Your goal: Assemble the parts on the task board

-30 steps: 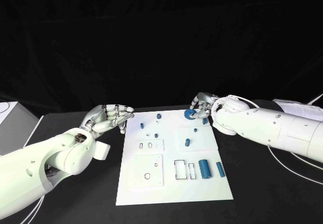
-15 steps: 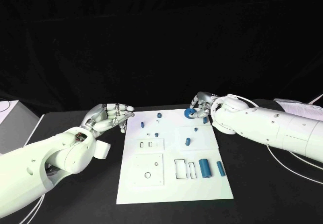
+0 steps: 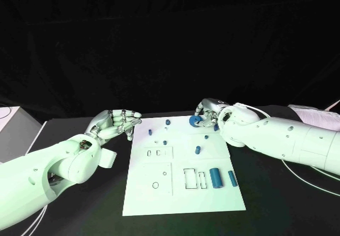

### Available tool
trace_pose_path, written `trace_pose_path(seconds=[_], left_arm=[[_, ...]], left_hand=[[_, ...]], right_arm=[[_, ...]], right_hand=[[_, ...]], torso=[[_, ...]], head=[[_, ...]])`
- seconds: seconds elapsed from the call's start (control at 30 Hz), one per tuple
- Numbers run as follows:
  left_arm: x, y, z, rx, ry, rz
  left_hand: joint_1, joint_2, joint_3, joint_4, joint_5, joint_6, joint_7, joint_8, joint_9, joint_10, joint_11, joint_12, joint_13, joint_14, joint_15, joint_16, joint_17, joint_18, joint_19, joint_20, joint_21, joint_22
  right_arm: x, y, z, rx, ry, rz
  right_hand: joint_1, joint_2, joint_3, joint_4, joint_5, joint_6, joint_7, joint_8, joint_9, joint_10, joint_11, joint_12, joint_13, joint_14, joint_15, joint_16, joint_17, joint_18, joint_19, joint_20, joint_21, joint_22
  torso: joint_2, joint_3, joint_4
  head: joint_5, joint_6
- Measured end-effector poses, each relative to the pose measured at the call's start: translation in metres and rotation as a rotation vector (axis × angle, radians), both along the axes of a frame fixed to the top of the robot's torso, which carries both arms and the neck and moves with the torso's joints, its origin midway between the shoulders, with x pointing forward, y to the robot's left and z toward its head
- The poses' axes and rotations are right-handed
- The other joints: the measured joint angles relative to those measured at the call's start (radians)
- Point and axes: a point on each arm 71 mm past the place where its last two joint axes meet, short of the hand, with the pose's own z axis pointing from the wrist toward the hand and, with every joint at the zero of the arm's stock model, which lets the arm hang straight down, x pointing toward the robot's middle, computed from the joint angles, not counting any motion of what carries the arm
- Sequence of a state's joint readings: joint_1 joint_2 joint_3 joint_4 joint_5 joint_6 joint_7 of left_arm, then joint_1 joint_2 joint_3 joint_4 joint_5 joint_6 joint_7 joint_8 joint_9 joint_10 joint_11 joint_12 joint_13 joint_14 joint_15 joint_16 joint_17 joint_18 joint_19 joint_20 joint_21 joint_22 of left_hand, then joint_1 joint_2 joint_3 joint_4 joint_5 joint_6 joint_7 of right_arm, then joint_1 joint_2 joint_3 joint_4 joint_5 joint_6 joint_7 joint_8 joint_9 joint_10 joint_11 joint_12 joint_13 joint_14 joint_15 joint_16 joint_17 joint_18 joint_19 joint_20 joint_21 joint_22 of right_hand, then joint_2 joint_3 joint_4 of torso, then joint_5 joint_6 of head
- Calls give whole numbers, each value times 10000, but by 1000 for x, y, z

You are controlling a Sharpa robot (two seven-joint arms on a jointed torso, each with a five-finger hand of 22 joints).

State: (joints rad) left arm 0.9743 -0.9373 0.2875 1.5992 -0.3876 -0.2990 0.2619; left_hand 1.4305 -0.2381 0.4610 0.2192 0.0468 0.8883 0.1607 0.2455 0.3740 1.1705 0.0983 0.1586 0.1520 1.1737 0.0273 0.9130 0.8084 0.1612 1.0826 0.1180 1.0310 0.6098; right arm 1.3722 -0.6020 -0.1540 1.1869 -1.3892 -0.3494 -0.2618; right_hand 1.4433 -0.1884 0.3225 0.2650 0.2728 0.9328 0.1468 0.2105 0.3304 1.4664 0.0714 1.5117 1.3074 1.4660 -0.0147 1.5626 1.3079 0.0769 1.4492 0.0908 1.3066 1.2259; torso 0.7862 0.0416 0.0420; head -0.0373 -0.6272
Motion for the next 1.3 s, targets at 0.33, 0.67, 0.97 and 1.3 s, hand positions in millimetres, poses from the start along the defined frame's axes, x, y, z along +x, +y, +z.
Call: trace_pose_path(seconds=[0.33,0.67,0.97,1.3], left_arm=[[0,0,0,-14,8,-1],[0,-1,0,-50,18,-30],[-1,-3,0,-77,27,-56],[-1,-3,0,-81,33,-58]], left_hand=[[0,0,0,0,0,0,0,0,-1,0,0,0,-1,0,0,0,0,0,0,0,0,0],[39,38,0,0,0,0,0,0,15,0,0,0,-2,0,0,0,0,1,0,0,0,0],[39,38,0,0,0,0,0,0,15,0,0,0,-2,0,0,0,1,1,1,0,0,0],[39,39,0,0,0,0,0,0,13,0,0,0,6,0,0,0,1,1,1,0,0,-1]], right_arm=[[-17,46,10,-141,-1109,1256],[-23,91,1,-231,-1394,2076],[-21,107,-4,-351,-1475,2248],[-22,111,-6,-408,-1495,2363]], right_hand=[[-81,-1,80,-58,-7,70,-3,-1,9,0,0,0,7,-13,-19,0,-1,0,-12,-12,40,34],[-107,-27,159,-58,-26,68,-3,-7,13,0,0,0,6,-13,-18,0,-1,0,-12,-12,40,23],[-106,-28,199,-99,-43,60,3,-43,5,-1,0,0,5,-13,-18,0,-2,1,-12,-12,40,3],[-158,-80,200,-100,-44,55,7,-71,-17,-1,0,0,3,-12,-17,0,-3,1,-11,-12,39,3]], torso=[[4,-12,25],[30,-12,25],[65,-7,73],[62,-12,64]], head=[[0,58],[42,71],[58,51],[113,-33]])
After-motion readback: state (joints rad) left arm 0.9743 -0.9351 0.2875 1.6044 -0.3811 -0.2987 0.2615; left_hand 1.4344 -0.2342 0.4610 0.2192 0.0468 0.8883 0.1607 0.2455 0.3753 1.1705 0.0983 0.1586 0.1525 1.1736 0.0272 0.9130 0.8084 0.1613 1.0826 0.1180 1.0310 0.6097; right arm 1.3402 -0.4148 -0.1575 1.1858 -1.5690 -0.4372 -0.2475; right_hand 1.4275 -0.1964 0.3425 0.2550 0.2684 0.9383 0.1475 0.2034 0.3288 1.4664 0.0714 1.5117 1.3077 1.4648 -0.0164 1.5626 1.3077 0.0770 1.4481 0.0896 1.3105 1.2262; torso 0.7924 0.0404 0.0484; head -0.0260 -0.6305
